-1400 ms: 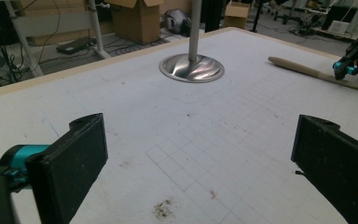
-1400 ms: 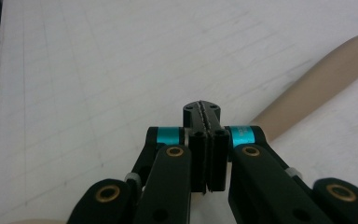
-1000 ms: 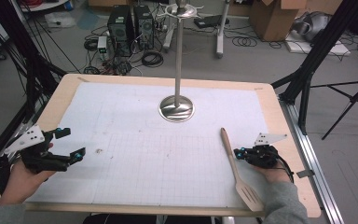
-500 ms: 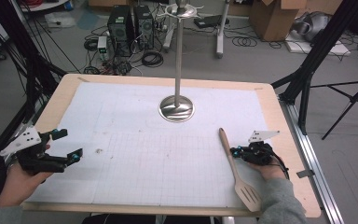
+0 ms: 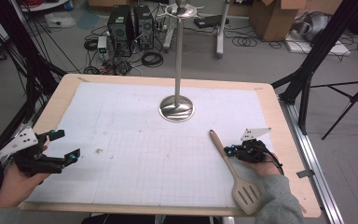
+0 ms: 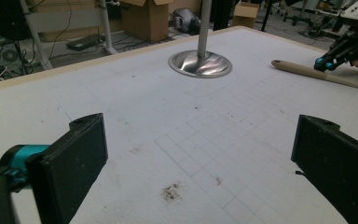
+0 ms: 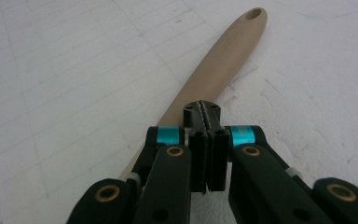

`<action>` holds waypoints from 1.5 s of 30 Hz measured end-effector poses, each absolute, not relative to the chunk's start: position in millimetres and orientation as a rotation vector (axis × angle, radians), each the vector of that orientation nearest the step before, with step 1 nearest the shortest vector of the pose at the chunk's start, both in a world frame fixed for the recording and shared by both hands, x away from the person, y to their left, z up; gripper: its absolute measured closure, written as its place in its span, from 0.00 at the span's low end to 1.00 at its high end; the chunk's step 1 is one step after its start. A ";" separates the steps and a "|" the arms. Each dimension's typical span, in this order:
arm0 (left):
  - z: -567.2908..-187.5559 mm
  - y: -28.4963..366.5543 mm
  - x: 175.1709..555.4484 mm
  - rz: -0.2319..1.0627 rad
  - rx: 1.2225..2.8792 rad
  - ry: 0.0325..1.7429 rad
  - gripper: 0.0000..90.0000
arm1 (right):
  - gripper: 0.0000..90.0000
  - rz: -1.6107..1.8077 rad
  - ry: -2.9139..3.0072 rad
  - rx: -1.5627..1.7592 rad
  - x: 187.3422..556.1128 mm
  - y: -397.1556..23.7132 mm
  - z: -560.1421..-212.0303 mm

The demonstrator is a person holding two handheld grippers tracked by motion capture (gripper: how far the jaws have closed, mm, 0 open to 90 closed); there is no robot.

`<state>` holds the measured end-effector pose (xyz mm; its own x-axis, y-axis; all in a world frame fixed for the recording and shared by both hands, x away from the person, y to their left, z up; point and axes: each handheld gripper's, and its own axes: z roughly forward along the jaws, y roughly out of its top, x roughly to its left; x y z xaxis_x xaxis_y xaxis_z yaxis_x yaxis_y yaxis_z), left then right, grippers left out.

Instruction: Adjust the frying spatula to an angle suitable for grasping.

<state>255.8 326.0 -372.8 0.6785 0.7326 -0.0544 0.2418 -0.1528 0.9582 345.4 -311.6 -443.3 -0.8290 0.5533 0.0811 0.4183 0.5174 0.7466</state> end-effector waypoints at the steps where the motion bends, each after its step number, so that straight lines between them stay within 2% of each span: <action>1: -373.0 326.3 255.5 0.520 1.714 0.792 0.04 | 1.00 1.206 2.597 0.839 345.2 -310.0 -442.6; 17: -374.4 325.6 255.5 0.516 1.722 0.797 0.05 | 1.00 1.143 2.634 0.745 347.8 -296.1 -438.3; 30: -374.0 322.6 257.9 0.511 1.724 0.786 0.05 | 1.00 1.155 2.684 0.606 313.3 -292.5 -420.8; 45: -375.5 318.2 263.9 0.494 1.729 0.776 0.05 | 1.00 1.093 2.759 0.615 292.9 -297.9 -429.4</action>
<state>263.9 318.2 -375.5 0.6959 0.7157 -0.0597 0.2482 -0.1616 0.9551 292.9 -297.9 -429.4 -0.9117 0.4083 0.0455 0.3287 0.6586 0.6769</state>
